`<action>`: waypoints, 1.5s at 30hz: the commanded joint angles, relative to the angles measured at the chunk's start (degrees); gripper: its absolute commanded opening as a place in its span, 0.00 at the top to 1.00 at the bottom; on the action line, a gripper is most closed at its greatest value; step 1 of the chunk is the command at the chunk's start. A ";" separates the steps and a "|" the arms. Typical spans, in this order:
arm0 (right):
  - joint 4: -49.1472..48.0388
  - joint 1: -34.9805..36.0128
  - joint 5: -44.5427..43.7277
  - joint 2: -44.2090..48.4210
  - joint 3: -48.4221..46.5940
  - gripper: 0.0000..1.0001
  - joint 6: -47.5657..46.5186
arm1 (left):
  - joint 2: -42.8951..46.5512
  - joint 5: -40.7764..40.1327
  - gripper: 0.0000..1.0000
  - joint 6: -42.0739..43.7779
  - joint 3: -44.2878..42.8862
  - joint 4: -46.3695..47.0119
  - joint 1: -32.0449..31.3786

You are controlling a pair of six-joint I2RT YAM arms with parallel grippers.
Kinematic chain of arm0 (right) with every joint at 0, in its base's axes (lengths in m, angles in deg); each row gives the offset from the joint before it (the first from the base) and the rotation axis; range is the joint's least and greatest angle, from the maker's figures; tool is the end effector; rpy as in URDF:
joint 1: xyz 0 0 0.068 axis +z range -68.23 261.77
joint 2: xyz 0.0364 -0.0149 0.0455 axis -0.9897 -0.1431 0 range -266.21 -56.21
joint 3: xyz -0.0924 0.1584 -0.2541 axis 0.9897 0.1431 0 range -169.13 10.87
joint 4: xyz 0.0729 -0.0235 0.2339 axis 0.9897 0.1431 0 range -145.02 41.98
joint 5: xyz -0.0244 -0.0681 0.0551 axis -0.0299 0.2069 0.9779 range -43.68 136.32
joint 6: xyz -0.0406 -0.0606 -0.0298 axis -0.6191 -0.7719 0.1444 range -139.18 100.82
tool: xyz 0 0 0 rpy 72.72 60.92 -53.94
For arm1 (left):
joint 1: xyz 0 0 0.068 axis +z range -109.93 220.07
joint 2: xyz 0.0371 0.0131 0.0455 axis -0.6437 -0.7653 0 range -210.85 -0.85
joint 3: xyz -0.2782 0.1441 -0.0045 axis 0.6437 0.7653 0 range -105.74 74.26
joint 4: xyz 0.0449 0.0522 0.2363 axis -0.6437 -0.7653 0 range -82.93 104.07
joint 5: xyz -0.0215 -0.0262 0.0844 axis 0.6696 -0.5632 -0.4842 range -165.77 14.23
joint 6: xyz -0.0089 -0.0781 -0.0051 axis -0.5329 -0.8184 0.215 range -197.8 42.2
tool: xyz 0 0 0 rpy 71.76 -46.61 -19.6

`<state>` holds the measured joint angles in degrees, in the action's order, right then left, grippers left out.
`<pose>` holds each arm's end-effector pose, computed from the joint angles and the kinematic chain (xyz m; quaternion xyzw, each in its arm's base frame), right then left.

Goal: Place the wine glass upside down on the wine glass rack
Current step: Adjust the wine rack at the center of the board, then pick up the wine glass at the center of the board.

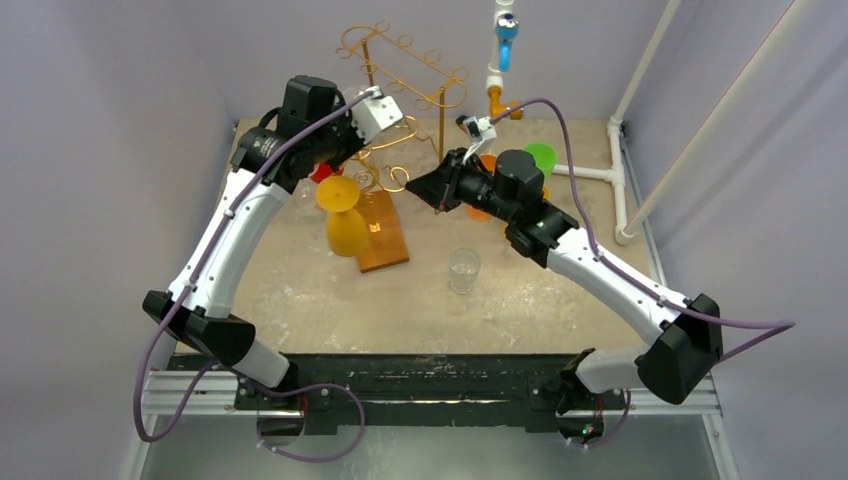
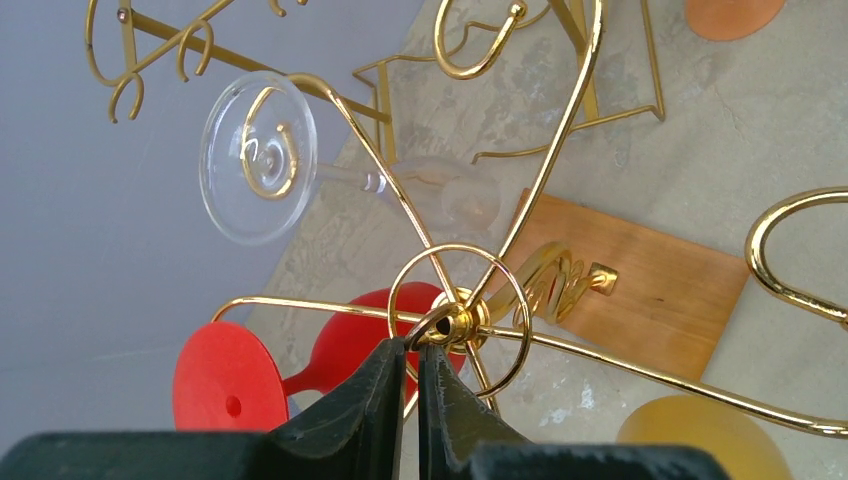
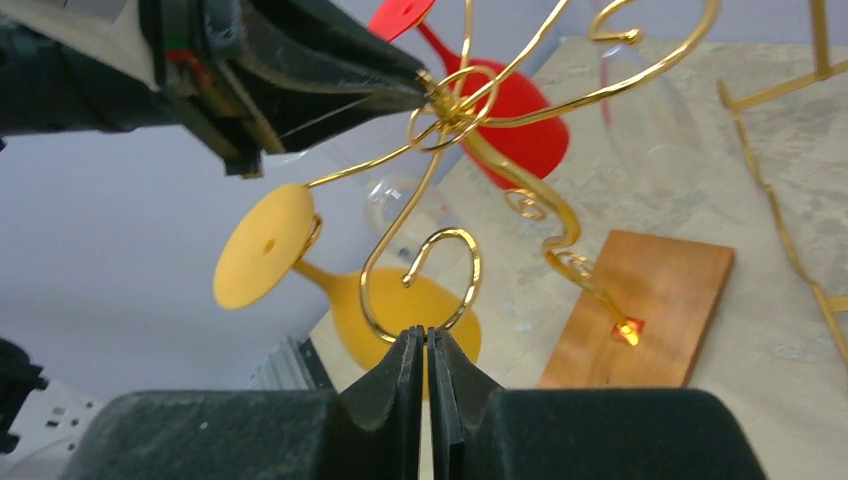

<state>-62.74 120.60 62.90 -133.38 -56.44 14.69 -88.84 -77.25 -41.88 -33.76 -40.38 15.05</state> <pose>0.2420 0.2196 0.4265 -0.1308 0.7076 0.4906 0.4914 0.2910 -0.1338 0.4736 0.4434 0.7655 0.0556 0.4630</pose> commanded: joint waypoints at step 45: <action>25.61 -7.53 -2.76 6.99 -5.31 0.39 -7.48 | 0.97 -0.40 0.04 -9.09 -16.95 -16.82 -0.39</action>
<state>-41.72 113.84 66.01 -129.71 -63.41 10.23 -90.06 -72.24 -44.35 -48.56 -47.62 14.88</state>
